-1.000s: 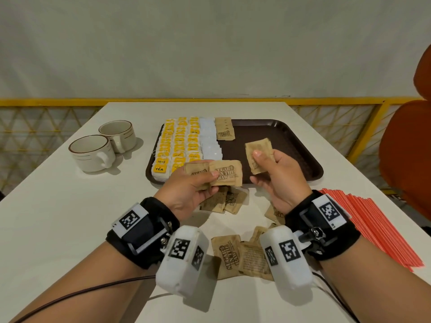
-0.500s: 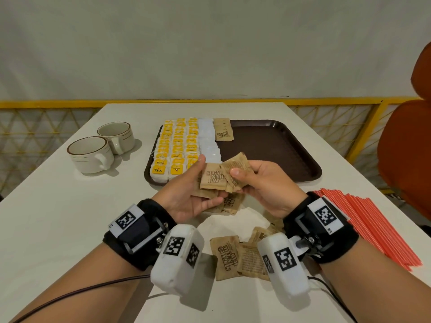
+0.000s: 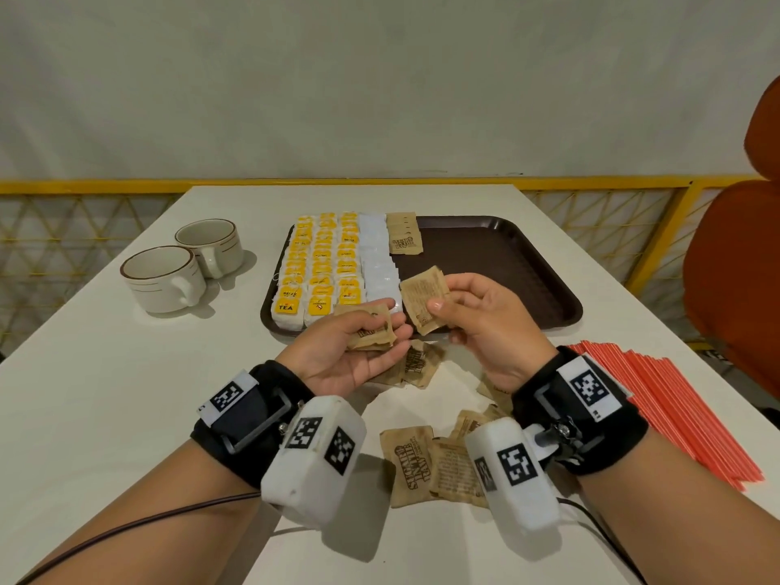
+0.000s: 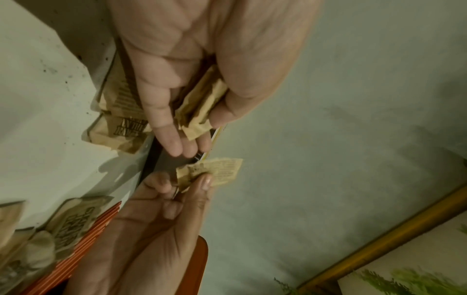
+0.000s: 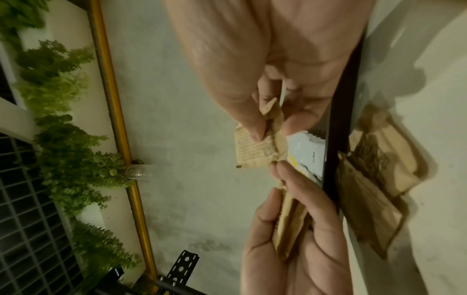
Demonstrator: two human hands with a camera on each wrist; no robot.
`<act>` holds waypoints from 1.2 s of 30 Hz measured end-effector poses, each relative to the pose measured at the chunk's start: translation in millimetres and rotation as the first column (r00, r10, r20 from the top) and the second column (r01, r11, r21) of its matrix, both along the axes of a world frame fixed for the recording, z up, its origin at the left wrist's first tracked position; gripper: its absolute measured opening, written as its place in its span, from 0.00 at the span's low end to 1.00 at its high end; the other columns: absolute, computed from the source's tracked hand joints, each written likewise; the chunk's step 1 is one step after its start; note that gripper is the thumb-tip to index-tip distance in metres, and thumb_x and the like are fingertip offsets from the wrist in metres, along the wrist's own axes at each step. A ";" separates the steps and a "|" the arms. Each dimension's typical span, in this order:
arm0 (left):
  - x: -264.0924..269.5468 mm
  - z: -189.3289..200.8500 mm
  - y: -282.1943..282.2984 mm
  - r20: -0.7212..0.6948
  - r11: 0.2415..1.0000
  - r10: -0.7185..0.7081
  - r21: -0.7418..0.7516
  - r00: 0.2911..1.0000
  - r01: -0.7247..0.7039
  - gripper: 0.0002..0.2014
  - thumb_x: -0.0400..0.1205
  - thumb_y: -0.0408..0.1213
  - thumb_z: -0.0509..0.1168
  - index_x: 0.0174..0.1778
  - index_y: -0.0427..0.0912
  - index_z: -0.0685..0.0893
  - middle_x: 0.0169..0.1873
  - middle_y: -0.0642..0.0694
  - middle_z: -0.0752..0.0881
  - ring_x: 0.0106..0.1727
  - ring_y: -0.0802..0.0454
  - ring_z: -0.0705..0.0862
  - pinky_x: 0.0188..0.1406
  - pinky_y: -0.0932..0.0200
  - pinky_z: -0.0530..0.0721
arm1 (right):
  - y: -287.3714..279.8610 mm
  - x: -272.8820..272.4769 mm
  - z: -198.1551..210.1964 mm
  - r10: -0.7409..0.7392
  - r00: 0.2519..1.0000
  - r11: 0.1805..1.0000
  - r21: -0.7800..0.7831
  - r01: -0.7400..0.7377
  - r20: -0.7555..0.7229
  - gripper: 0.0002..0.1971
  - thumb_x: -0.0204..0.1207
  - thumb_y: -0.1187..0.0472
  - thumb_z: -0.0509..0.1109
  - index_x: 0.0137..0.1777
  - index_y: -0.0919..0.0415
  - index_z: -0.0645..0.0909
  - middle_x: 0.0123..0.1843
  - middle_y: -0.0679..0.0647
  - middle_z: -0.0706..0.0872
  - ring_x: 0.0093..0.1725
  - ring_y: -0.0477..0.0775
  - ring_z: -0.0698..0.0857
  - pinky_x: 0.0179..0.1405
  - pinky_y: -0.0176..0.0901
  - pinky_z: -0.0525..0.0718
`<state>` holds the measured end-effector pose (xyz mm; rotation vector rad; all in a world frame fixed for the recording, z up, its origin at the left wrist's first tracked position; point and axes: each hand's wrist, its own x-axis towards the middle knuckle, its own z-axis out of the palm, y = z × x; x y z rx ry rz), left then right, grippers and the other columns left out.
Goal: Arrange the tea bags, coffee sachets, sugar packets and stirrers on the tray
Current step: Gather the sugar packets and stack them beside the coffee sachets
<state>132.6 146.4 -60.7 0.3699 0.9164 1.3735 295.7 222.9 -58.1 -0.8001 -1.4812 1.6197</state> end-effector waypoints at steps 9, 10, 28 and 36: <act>3.6 -0.4 -0.1 0.010 0.999 -0.045 -0.012 0.999 0.045 0.15 0.72 0.39 0.68 0.51 0.35 0.84 0.37 0.40 0.87 0.33 0.50 0.86 0.35 0.59 0.88 | -2.5 -2.0 3.0 0.036 0.993 0.992 0.122 -0.021 -0.116 0.14 0.72 0.84 0.63 0.37 0.69 0.84 0.49 0.59 0.90 0.53 0.55 0.89 0.55 0.45 0.87; 3.4 -0.5 0.3 0.010 0.999 -0.033 -0.013 0.999 0.033 0.14 0.72 0.39 0.68 0.50 0.36 0.85 0.38 0.39 0.87 0.33 0.50 0.86 0.35 0.59 0.88 | -3.1 -1.9 4.0 0.037 0.993 0.994 0.102 -0.026 -0.112 0.14 0.74 0.83 0.61 0.38 0.70 0.84 0.50 0.60 0.90 0.53 0.55 0.89 0.57 0.45 0.87; 9.4 0.9 -1.7 0.005 0.998 -0.015 0.057 1.000 0.015 0.27 0.71 0.52 0.66 0.59 0.35 0.82 0.52 0.34 0.89 0.50 0.46 0.90 0.53 0.54 0.87 | -7.0 -23.5 15.4 -0.018 0.935 0.894 0.423 -0.144 0.355 0.05 0.68 0.66 0.80 0.38 0.60 0.85 0.37 0.53 0.86 0.35 0.47 0.82 0.39 0.44 0.83; 7.5 4.5 -1.3 0.050 0.998 -0.057 0.019 0.997 0.057 0.35 0.68 0.60 0.64 0.63 0.37 0.80 0.53 0.33 0.88 0.50 0.41 0.89 0.50 0.47 0.86 | -1.0 -29.7 42.5 -0.110 0.491 0.531 0.469 -0.706 0.864 0.41 0.65 0.39 0.77 0.77 0.43 0.67 0.71 0.40 0.75 0.73 0.45 0.68 0.73 0.57 0.64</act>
